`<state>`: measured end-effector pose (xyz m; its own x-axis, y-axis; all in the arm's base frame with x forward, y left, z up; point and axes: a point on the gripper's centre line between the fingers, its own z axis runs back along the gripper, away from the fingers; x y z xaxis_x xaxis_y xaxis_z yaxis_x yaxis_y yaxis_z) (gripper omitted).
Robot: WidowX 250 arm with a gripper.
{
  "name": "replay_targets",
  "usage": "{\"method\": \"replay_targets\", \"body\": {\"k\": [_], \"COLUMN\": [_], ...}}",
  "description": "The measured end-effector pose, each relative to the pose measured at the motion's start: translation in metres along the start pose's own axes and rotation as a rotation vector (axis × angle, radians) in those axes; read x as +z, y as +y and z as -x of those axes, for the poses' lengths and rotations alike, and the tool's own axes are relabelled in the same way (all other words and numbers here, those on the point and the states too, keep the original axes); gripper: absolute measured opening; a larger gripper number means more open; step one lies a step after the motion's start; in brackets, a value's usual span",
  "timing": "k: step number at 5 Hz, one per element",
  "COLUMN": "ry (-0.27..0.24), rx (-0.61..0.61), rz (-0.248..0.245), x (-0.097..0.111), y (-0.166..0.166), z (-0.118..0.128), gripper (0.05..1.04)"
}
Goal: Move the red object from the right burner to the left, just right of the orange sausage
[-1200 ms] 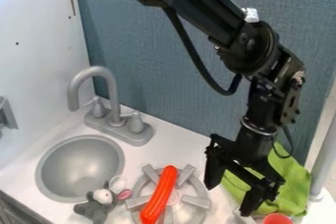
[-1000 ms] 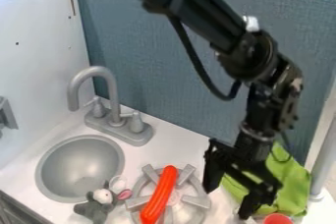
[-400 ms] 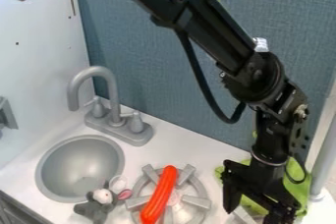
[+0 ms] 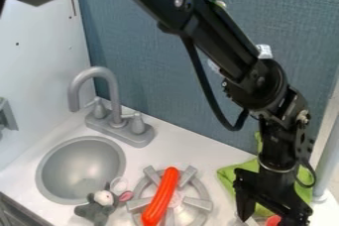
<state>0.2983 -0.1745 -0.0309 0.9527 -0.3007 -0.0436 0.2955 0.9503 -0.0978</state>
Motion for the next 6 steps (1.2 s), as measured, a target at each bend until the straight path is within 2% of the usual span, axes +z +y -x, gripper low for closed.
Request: {"method": "replay_targets", "body": {"k": [1, 2, 3, 4, 5, 6], "ry": [-0.004, 0.020, 0.016, 0.039, 0.034, 0.044], "rx": [0.003, 0.037, 0.032, 0.046, 0.048, 0.051], "rz": [-0.002, -0.009, -0.013, -0.017, -0.006, 0.011], "x": [0.000, -0.010, -0.008, -0.016, -0.023, -0.031], "y": [0.002, 0.014, 0.016, 0.023, 0.024, 0.021], "z": [-0.005, -0.010, -0.012, -0.012, -0.019, -0.020], "gripper": [1.000, 1.000, 1.000, 1.000, 0.945, 0.662]}}
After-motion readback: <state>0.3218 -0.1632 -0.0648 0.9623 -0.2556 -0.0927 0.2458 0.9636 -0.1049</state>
